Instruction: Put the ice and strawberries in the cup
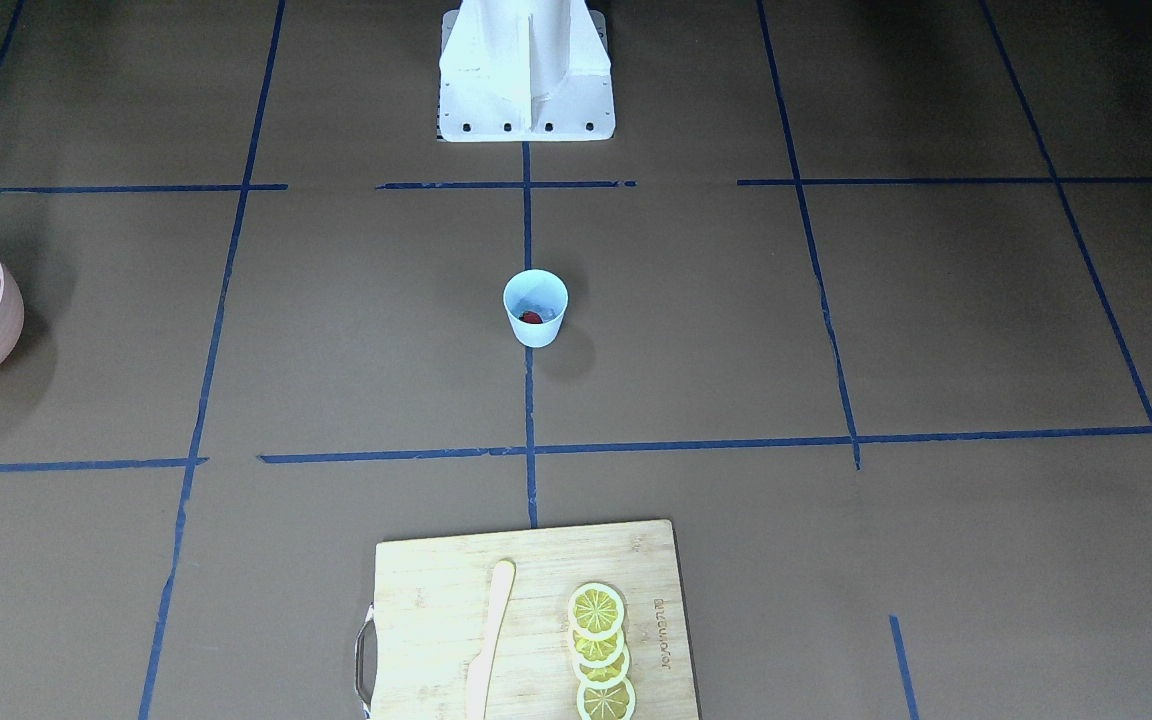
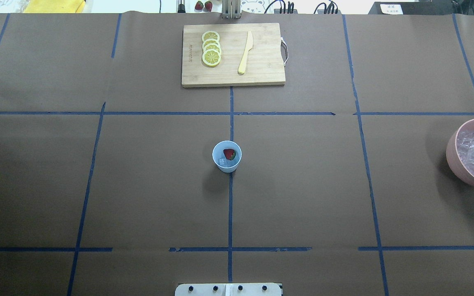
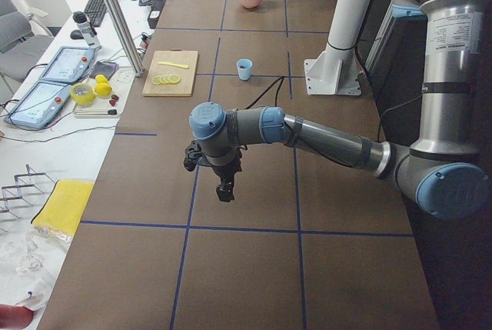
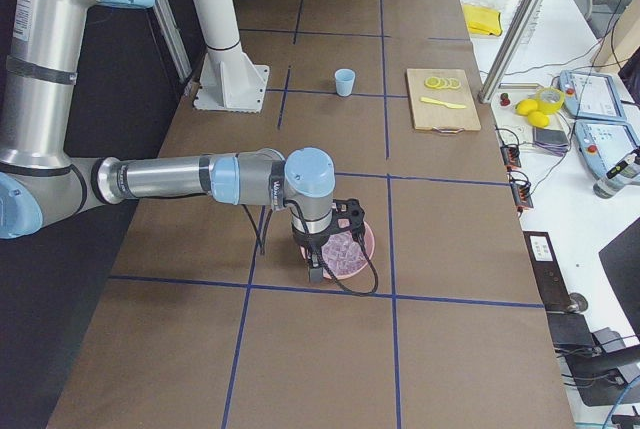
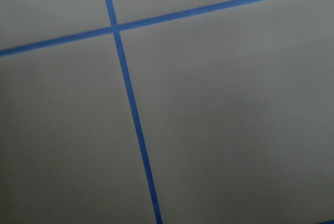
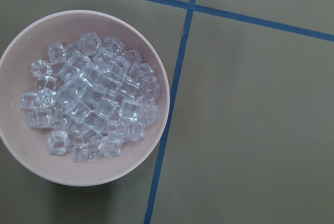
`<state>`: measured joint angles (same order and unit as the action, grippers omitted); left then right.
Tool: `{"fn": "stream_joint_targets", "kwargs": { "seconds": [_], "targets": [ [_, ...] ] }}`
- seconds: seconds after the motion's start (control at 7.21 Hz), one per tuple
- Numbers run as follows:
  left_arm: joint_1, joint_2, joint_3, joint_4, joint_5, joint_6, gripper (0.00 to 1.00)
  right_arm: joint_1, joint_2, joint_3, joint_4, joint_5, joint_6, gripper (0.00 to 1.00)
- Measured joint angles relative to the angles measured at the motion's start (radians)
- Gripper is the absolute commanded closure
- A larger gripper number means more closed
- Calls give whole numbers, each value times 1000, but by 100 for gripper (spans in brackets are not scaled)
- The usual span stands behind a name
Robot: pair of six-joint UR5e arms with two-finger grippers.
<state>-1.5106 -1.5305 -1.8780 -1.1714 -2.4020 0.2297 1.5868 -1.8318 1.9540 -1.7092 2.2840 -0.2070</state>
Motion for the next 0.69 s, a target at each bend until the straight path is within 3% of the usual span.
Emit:
{"fn": "stream_joint_targets", "kwargs": {
  "seconds": [0.69],
  "targets": [
    [-4,53,13,-56,-95,4,0,-52,25,-9,-11,27,11,1]
  ]
}}
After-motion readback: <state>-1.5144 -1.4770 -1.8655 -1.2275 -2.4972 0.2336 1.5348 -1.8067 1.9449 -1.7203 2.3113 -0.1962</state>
